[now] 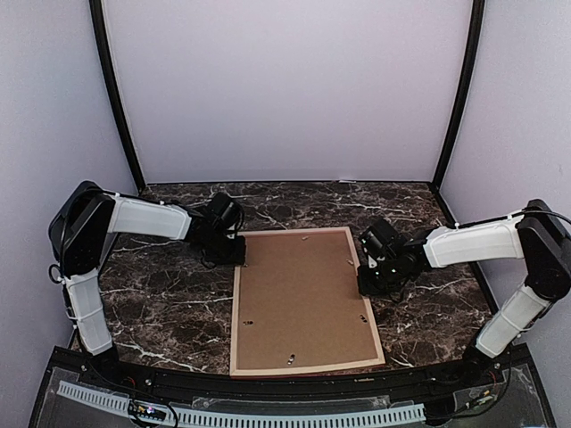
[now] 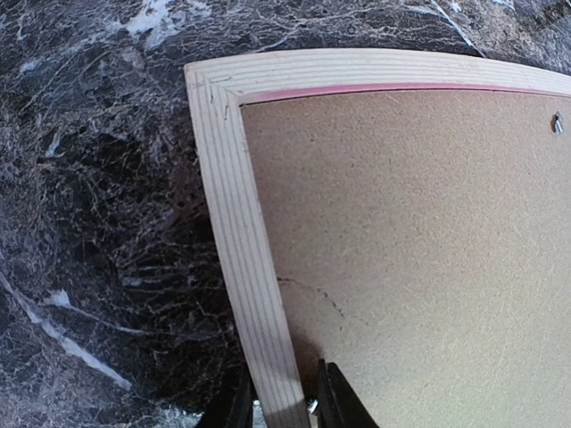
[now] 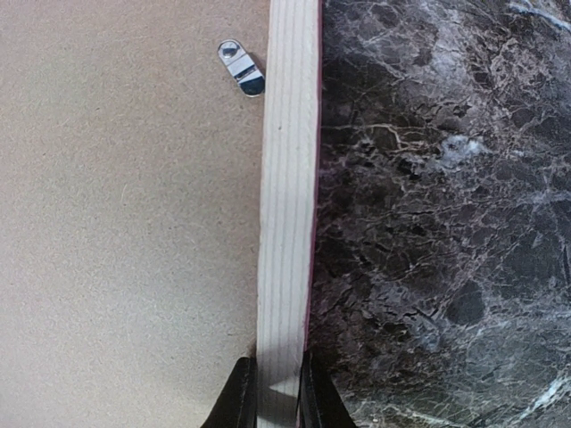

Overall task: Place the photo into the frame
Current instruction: Press the fastener onto the backboard.

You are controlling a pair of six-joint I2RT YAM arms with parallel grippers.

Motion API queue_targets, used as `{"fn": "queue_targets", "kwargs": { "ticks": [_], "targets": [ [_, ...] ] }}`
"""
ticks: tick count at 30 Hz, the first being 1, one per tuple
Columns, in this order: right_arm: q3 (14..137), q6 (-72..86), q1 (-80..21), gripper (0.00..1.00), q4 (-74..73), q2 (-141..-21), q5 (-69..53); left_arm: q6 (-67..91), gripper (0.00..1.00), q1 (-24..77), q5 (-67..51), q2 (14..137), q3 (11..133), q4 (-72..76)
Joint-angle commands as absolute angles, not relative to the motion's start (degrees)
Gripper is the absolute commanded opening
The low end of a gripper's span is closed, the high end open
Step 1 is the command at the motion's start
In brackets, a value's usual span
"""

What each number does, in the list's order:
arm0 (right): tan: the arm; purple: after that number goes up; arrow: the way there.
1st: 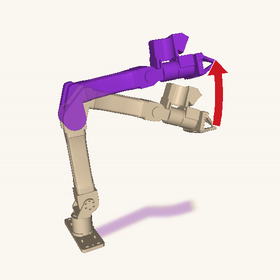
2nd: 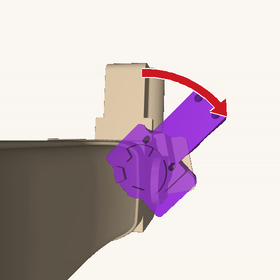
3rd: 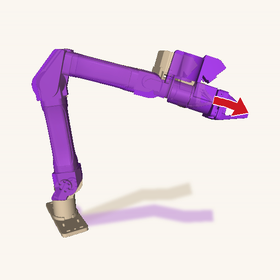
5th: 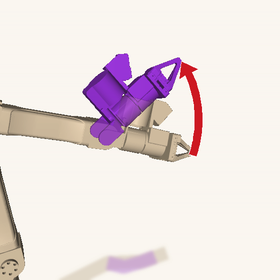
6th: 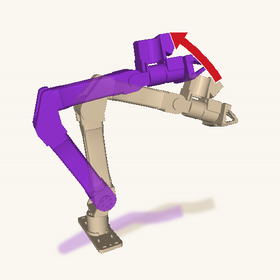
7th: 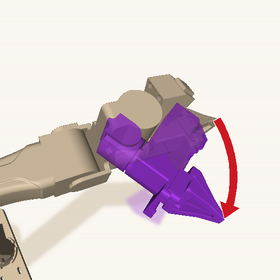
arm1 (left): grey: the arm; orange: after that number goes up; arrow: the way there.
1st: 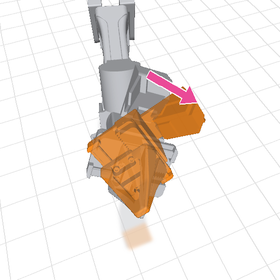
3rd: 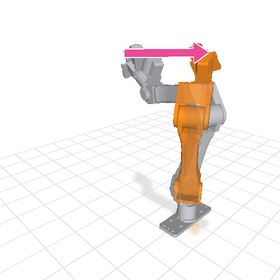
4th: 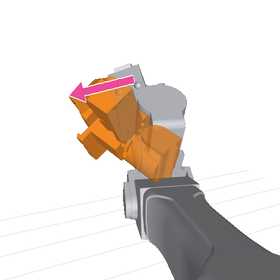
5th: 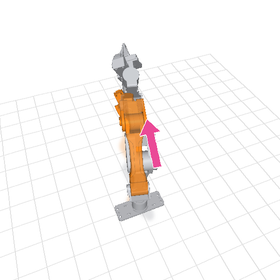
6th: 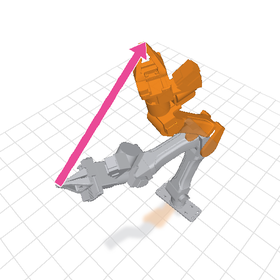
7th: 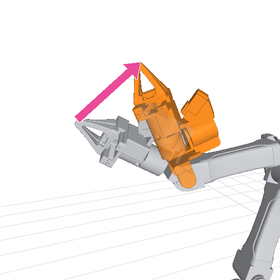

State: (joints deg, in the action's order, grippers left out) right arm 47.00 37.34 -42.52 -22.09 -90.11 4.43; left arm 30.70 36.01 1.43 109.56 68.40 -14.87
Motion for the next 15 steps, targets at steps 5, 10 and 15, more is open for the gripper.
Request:
{"fn": "queue_targets", "kwargs": {
  "ticks": [5, 10, 15],
  "targets": [
    [45.62, 36.74, -42.4, 0.14, -19.77, -91.62, 2.6, 30.63, 0.25, 37.09, -7.46, 108.8, 66.46, -19.08],
    [45.59, 36.85, -42.45, 0.14, -19.69, -91.57, 2.58, 29.0, 0.26, 37.0, -8.39, 108.74, 67.72, -23.12],
    [45.59, 36.87, -42.43, 0.14, -19.49, -91.73, 2.49, 27.43, 0.27, 37.0, -8.57, 108.81, 68.73, -26.47]
  ]
}}
